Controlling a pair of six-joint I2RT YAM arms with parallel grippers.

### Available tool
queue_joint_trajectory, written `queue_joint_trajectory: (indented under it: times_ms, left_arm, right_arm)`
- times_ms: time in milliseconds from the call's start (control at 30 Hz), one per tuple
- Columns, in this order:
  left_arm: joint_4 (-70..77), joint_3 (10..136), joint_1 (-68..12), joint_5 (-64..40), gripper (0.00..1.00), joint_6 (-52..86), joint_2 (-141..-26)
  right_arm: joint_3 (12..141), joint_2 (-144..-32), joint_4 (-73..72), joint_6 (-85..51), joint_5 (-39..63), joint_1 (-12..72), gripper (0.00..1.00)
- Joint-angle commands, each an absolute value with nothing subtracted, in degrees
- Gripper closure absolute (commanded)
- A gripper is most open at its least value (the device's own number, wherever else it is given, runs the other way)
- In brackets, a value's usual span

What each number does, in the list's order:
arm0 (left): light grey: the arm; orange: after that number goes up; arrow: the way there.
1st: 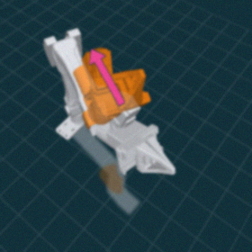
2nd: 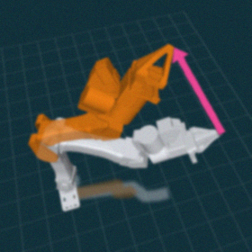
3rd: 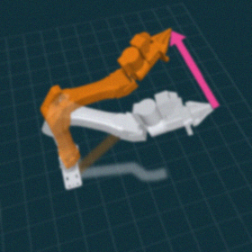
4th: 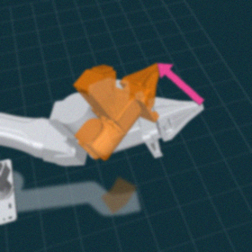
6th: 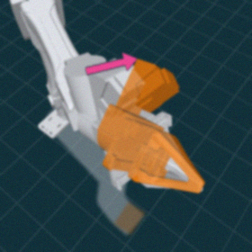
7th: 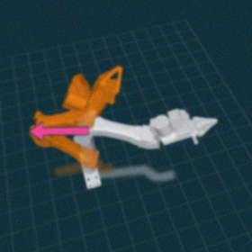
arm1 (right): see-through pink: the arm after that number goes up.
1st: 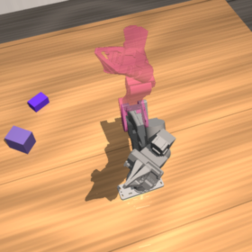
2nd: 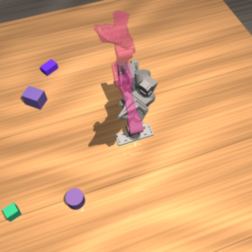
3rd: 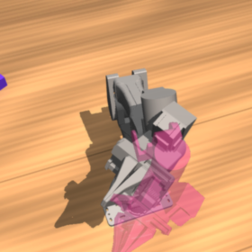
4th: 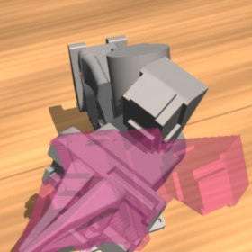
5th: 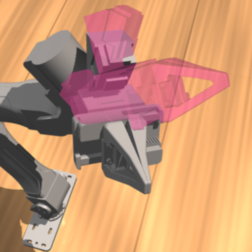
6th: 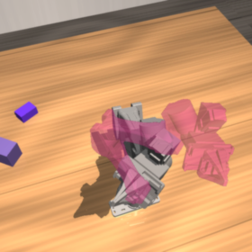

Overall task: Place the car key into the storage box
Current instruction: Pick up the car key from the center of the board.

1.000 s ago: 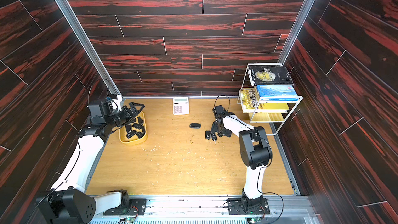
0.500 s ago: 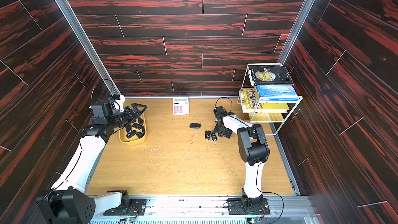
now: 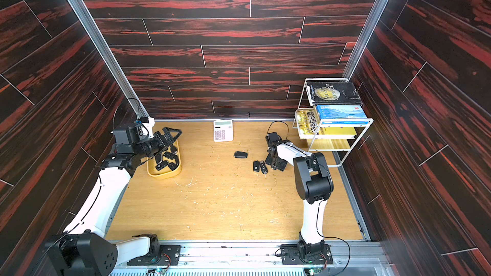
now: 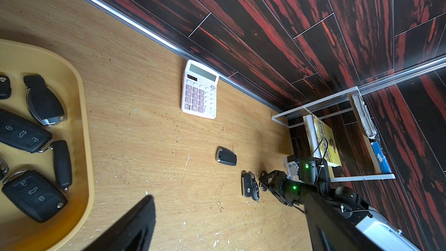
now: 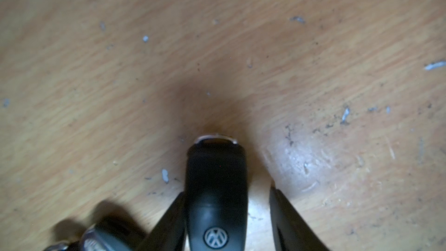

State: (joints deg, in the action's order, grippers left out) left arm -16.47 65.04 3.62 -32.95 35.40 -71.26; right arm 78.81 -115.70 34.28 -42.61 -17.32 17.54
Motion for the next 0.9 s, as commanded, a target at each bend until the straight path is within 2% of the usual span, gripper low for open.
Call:
queue_joint_trajectory:
  times_ms: [0, 167, 233, 400, 733, 867]
  left_arm:
    - [-15.6, 63.8, 3.3, -33.0, 0.00, 34.5, -70.7]
    - [-15.7, 63.3, 3.0, -32.9, 0.00, 34.1, -70.3]
    - [-15.7, 63.2, 2.9, -33.0, 0.00, 34.1, -70.4]
    - [-15.9, 62.6, 2.1, -32.6, 0.00, 33.5, -70.5]
    - [-15.2, 61.1, 0.6, -33.7, 0.00, 34.2, -71.4]
    - [-12.2, 58.6, -3.5, -30.2, 0.00, 31.5, -71.1]
  right_arm:
    - [79.3, -119.9, 33.3, -42.5, -14.5, 17.4, 0.47]
    - [82.1, -121.8, 34.3, -41.5, -15.1, 17.2, 0.47]
    - [83.0, -122.8, 34.6, -41.2, -14.9, 17.2, 0.54]
    - [83.2, -123.4, 34.3, -41.1, -13.5, 17.2, 0.61]
    - [81.3, -121.4, 33.6, -40.6, -12.3, 17.1, 0.66]
    - [81.5, -120.0, 34.0, -40.2, -11.5, 17.1, 0.67]
